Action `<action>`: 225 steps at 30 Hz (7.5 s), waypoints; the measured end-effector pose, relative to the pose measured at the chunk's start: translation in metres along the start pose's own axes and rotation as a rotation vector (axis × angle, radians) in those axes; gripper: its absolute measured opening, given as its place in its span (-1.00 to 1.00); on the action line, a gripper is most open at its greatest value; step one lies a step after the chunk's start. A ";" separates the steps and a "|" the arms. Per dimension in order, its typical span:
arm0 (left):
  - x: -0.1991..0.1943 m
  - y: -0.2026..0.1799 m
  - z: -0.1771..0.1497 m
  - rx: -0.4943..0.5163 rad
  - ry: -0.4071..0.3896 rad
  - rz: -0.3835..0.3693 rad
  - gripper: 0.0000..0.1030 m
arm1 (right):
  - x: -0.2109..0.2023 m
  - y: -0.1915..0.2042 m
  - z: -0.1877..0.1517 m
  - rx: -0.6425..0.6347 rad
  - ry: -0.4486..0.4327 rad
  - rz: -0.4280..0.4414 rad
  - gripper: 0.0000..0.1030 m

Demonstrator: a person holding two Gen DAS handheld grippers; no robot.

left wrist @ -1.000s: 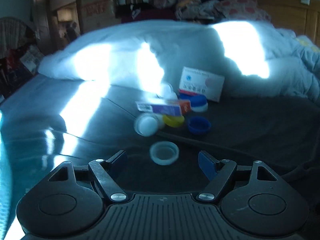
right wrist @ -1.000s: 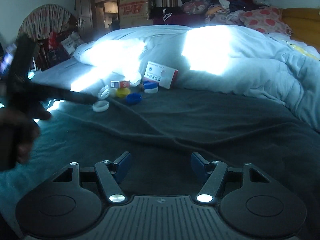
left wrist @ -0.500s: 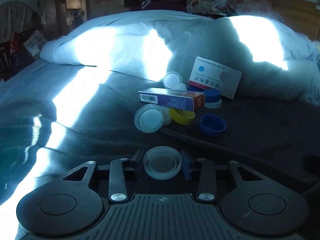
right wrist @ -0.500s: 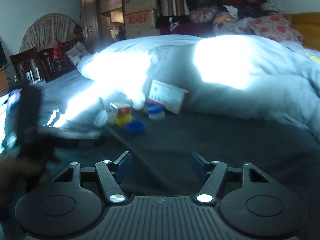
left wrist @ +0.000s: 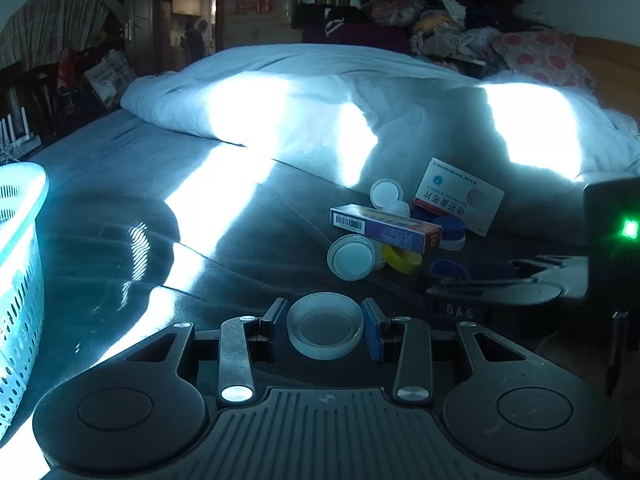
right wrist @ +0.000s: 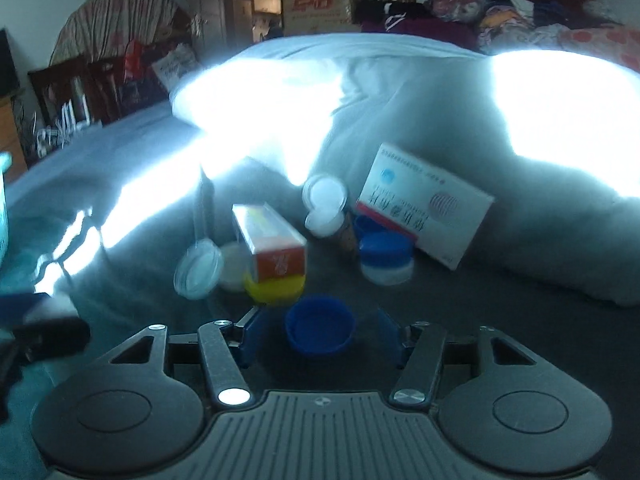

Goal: Organize objects
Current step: 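Grasp a clear cap with the left gripper while the right gripper grasps a blue cap, then carry the clear and blue caps over the basket and open both grippers, then move both open grippers back to the items on the bed, then grasp a clear cap with the left gripper while the right gripper grasps a purple box, then carry the clear cap and purple box over the basket and open both grippers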

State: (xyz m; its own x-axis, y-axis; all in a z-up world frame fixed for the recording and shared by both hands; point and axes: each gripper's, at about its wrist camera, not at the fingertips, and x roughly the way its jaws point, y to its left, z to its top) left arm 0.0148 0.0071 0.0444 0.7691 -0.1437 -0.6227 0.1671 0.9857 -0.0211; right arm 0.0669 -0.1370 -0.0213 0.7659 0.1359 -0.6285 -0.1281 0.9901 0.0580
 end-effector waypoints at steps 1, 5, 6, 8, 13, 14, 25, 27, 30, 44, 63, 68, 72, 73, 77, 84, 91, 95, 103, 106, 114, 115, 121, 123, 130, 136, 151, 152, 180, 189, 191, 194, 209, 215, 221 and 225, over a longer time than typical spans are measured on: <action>0.001 0.000 0.000 -0.004 0.004 0.002 -0.23 | 0.003 0.001 -0.003 -0.008 0.013 -0.004 -0.08; -0.007 0.002 0.005 -0.012 -0.006 0.013 -0.23 | -0.003 0.000 -0.003 0.008 -0.003 -0.006 -0.20; -0.011 0.003 0.008 -0.013 -0.013 0.016 -0.23 | -0.007 0.000 -0.002 0.008 -0.012 -0.004 -0.20; -0.024 0.008 0.017 -0.014 -0.040 0.042 -0.23 | -0.020 -0.001 0.003 0.000 -0.038 -0.009 -0.20; -0.069 0.046 0.055 -0.071 -0.130 0.152 -0.23 | -0.070 0.007 0.037 -0.006 -0.139 0.007 -0.20; -0.080 0.058 0.062 -0.089 -0.150 0.177 -0.23 | -0.083 0.014 0.048 -0.013 -0.169 0.020 -0.20; -0.184 0.206 0.086 -0.336 -0.216 0.501 -0.22 | -0.197 0.162 0.149 -0.140 -0.401 0.332 -0.19; -0.190 0.223 0.082 -0.362 -0.200 0.526 -0.22 | -0.205 0.192 0.155 -0.163 -0.390 0.386 -0.19; -0.194 0.242 0.074 -0.396 -0.163 0.541 -0.22 | -0.209 0.233 0.158 -0.207 -0.348 0.452 -0.19; -0.196 0.278 0.050 -0.446 -0.118 0.517 -0.22 | -0.214 0.327 0.130 -0.294 -0.202 0.512 -0.19; -0.187 0.288 0.045 -0.445 -0.101 0.511 -0.22 | -0.198 0.342 0.124 -0.298 -0.185 0.500 -0.19; -0.187 0.287 0.045 -0.446 -0.099 0.514 -0.22 | -0.193 0.344 0.126 -0.297 -0.181 0.501 -0.19; -0.186 0.288 0.045 -0.444 -0.096 0.516 -0.22 | -0.191 0.344 0.126 -0.296 -0.178 0.499 -0.19; -0.186 0.288 0.045 -0.444 -0.095 0.516 -0.22 | -0.190 0.344 0.125 -0.295 -0.176 0.499 -0.19; -0.185 0.291 0.045 -0.442 -0.093 0.517 -0.22 | -0.189 0.343 0.125 -0.295 -0.174 0.499 -0.19; -0.183 0.289 0.044 -0.439 -0.087 0.521 -0.22 | -0.185 0.343 0.122 -0.296 -0.171 0.498 -0.19; -0.181 0.289 0.041 -0.435 -0.077 0.539 -0.14 | -0.178 0.341 0.118 -0.288 -0.176 0.482 -0.09; -0.180 0.285 0.043 -0.426 -0.076 0.552 0.01 | -0.178 0.330 0.112 -0.272 -0.184 0.474 -0.06; -0.180 0.229 0.050 -0.313 -0.129 0.454 0.29 | -0.200 0.226 0.041 -0.148 -0.238 0.332 0.47; -0.168 0.177 0.054 -0.198 -0.147 0.317 0.39 | -0.198 0.173 -0.007 -0.093 -0.145 0.230 0.47; -0.055 0.061 0.028 0.015 -0.033 -0.034 0.48 | -0.200 0.055 -0.083 0.041 -0.012 0.044 0.42; -0.037 0.052 0.024 0.028 -0.017 -0.059 0.48 | -0.200 0.045 -0.084 0.058 -0.011 0.032 0.42; 0.041 0.011 0.016 -0.004 0.010 -0.071 0.49 | -0.190 -0.007 -0.092 0.108 -0.012 -0.021 0.43; 0.061 0.008 0.015 -0.025 0.025 -0.039 0.49 | -0.183 -0.019 -0.095 0.124 -0.007 -0.027 0.43; 0.091 0.003 0.022 -0.042 0.013 -0.036 0.35 | -0.167 -0.036 -0.096 0.141 -0.003 -0.032 0.42; 0.081 0.009 0.021 -0.063 0.013 -0.022 -0.21 | -0.155 -0.037 -0.078 0.140 -0.035 -0.012 0.28; 0.058 0.035 -0.009 -0.076 -0.008 0.017 -0.20 | 0.048 -0.021 0.064 -0.162 0.002 0.095 -0.10; 0.058 0.036 -0.010 -0.078 -0.009 0.015 -0.20 | 0.058 -0.020 0.065 -0.175 0.006 0.082 -0.05; -0.149 0.111 0.135 -0.118 -0.271 0.326 -0.22 | -0.150 0.053 0.174 -0.154 -0.306 0.182 -0.62; -0.227 0.207 0.152 -0.225 -0.281 0.542 -0.22 | -0.201 0.174 0.236 -0.199 -0.335 0.379 -0.62; -0.234 0.224 0.148 -0.250 -0.268 0.561 -0.22 | -0.203 0.200 0.241 -0.215 -0.316 0.415 -0.62; -0.243 0.245 0.142 -0.286 -0.248 0.573 -0.22 | -0.205 0.239 0.241 -0.232 -0.281 0.466 -0.62; -0.220 0.295 0.106 -0.350 -0.140 0.552 -0.22 | -0.175 0.359 0.203 -0.329 -0.109 0.527 -0.62; -0.209 0.299 0.099 -0.353 -0.123 0.552 -0.22 | -0.156 0.367 0.199 -0.321 -0.088 0.523 -0.62; -0.204 0.301 0.096 -0.354 -0.114 0.555 -0.22 | -0.142 0.366 0.193 -0.325 -0.077 0.524 -0.62; -0.201 0.302 0.097 -0.355 -0.111 0.560 -0.22 | -0.137 0.365 0.190 -0.323 -0.073 0.523 -0.62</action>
State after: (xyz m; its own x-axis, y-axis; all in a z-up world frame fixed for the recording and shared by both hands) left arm -0.0295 0.3257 0.2391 0.7431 0.4081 -0.5304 -0.4736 0.8806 0.0140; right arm 0.0346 0.2121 0.2333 0.5894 0.6140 -0.5250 -0.6741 0.7319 0.0993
